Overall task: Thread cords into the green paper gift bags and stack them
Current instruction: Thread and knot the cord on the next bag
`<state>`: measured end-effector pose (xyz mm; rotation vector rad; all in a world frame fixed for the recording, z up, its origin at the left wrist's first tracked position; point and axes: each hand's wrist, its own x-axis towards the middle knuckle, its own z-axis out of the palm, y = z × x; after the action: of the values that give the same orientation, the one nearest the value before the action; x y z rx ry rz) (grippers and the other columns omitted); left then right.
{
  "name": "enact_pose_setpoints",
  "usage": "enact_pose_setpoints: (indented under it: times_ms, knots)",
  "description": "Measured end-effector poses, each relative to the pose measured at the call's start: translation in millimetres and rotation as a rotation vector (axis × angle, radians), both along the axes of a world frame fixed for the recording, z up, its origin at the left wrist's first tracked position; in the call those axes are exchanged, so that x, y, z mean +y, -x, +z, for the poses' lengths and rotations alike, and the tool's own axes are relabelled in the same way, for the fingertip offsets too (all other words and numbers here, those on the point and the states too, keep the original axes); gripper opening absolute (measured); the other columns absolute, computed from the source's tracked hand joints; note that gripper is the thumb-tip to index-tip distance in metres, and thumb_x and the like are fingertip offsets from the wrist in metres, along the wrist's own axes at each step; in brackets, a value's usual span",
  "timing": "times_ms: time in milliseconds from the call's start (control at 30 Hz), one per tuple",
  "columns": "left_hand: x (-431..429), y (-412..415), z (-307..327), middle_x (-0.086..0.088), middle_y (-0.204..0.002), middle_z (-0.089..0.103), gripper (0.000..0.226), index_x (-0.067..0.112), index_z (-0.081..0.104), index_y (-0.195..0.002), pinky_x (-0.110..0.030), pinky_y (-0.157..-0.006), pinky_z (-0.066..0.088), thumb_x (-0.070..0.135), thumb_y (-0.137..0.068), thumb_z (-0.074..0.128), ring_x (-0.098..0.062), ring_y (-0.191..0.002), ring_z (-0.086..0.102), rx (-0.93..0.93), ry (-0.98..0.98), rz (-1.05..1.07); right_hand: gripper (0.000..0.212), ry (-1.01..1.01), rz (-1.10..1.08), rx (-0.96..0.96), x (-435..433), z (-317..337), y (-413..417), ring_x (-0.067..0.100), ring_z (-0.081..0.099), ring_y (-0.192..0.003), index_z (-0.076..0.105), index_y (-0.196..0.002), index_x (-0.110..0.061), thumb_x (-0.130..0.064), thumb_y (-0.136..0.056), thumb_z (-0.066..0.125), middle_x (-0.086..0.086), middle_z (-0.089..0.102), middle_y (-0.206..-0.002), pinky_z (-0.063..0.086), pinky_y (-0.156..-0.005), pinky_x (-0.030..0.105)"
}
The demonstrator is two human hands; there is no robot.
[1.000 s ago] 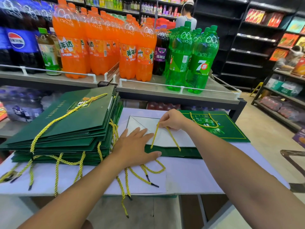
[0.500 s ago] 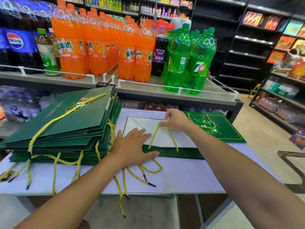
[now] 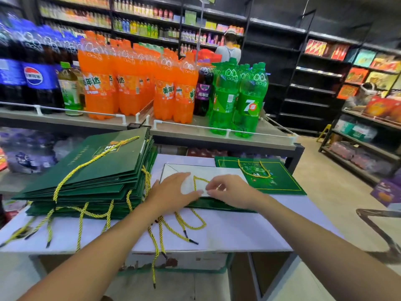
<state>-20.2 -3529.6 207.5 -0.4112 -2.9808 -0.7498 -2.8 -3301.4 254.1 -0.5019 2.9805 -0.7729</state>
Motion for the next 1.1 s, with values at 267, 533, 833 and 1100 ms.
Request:
enact_pose_setpoints:
  times_ms: [267, 533, 833, 1100]
  knots:
    - [12, -4, 44, 0.0, -0.138, 0.056, 0.039, 0.02, 0.06, -0.134, -0.029, -0.095, 0.032, 0.029, -0.109, 0.031, -0.015, -0.124, 0.048, 0.119, -0.676, 0.145, 0.076, -0.202, -0.044, 0.088, -16, -9, -34, 0.011, 0.058, -0.115, 0.042, -0.148, -0.042, -0.074, -0.083, 0.065, -0.014, 0.054, -0.139, 0.05, -0.096, 0.04]
    - [19, -18, 97, 0.011, -0.114, 0.059, 0.031, 0.028, 0.066, -0.116, -0.049, -0.098, 0.052, 0.028, -0.104, 0.037, -0.013, -0.113, 0.056, 0.106, -1.259, 0.192, 0.056, -0.464, -0.013, 0.468, -27, 9, -41, 0.031, 0.066, -0.106, 0.045, -0.141, -0.034, -0.061, -0.093, 0.037, -0.005, 0.061, -0.132, 0.051, -0.076, 0.04]
    - [35, -24, 92, 0.01, -0.125, 0.063, 0.034, 0.023, 0.064, -0.128, -0.043, -0.113, 0.043, 0.031, -0.108, 0.038, -0.009, -0.123, 0.055, 0.214, -0.958, -0.039, 0.026, 0.141, -0.29, 0.502, -7, 113, -54, 0.031, 0.068, -0.064, 0.054, -0.096, -0.014, -0.03, -0.107, 0.038, 0.002, 0.067, -0.072, 0.054, -0.065, 0.045]
    - [26, -27, 51, 0.014, -0.163, 0.032, 0.073, 0.041, 0.04, -0.152, -0.038, -0.114, 0.041, 0.064, -0.088, 0.066, -0.011, -0.147, 0.036, 0.373, -0.047, -0.239, 0.027, 1.275, -0.423, -0.145, 21, 63, -60, 0.037, 0.078, -0.083, 0.046, -0.132, -0.003, -0.003, -0.105, 0.047, 0.02, 0.067, -0.122, 0.064, -0.059, 0.031]
